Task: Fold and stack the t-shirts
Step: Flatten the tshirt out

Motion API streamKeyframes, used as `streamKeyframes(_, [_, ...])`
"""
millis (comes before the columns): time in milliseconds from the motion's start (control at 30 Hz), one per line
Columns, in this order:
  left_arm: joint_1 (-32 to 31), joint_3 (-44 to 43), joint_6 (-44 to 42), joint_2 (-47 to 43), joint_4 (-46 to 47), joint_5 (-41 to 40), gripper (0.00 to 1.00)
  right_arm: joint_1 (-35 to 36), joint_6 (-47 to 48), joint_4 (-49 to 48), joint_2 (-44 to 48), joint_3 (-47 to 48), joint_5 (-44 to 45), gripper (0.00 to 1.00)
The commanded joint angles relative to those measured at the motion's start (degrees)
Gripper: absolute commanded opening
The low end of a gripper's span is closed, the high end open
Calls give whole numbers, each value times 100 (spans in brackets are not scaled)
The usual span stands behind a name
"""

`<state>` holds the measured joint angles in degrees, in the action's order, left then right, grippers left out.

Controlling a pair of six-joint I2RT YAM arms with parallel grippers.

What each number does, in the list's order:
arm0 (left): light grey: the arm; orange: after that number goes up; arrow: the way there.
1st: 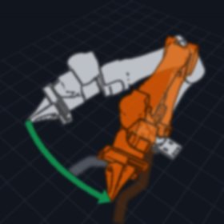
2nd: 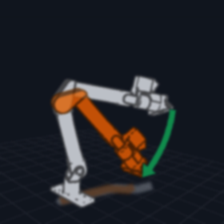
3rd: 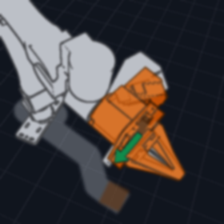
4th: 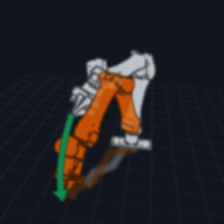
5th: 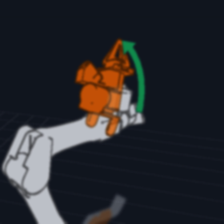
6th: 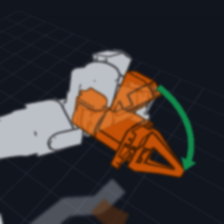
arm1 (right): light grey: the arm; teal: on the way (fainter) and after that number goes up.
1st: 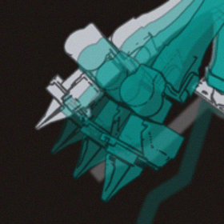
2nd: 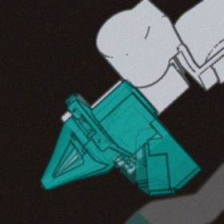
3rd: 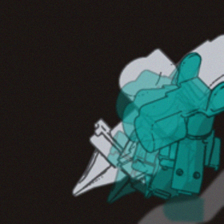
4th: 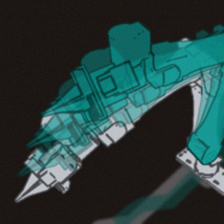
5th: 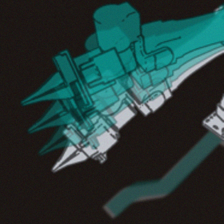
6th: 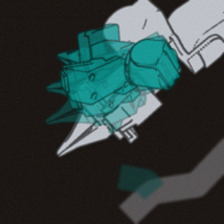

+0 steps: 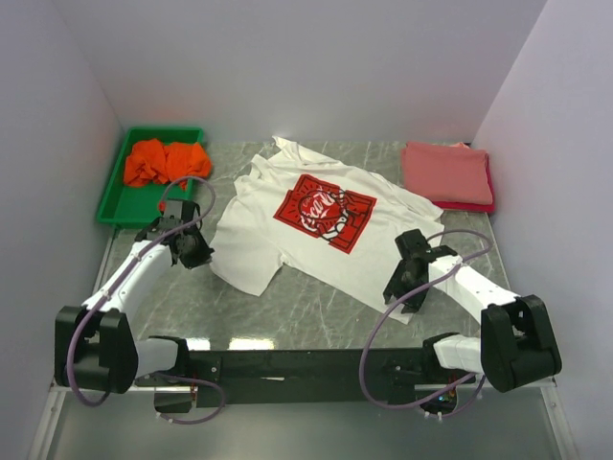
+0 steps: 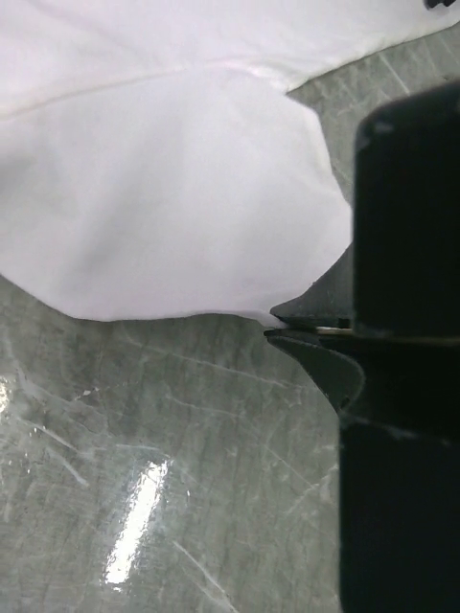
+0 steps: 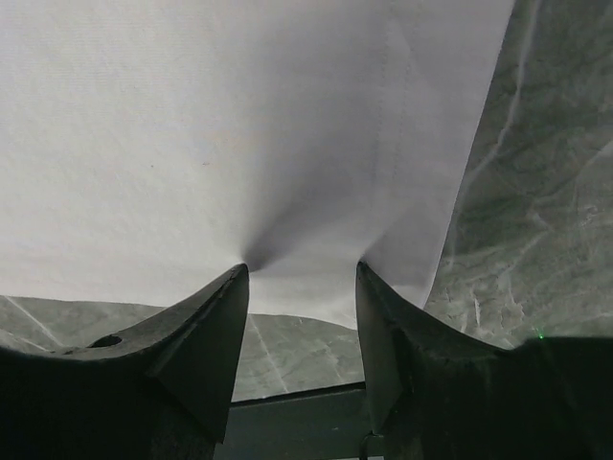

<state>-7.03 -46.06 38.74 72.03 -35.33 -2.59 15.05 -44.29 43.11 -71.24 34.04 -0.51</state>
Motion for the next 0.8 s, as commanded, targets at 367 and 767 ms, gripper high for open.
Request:
streamKeyframes(367, [26,-78,-200,-497,-220,443,1,86,-616,874,585,130,878,56])
streamKeyframes(767, [52,-175,-314,-532,-246,567,1,200,-1002,918,691,-302,710,56])
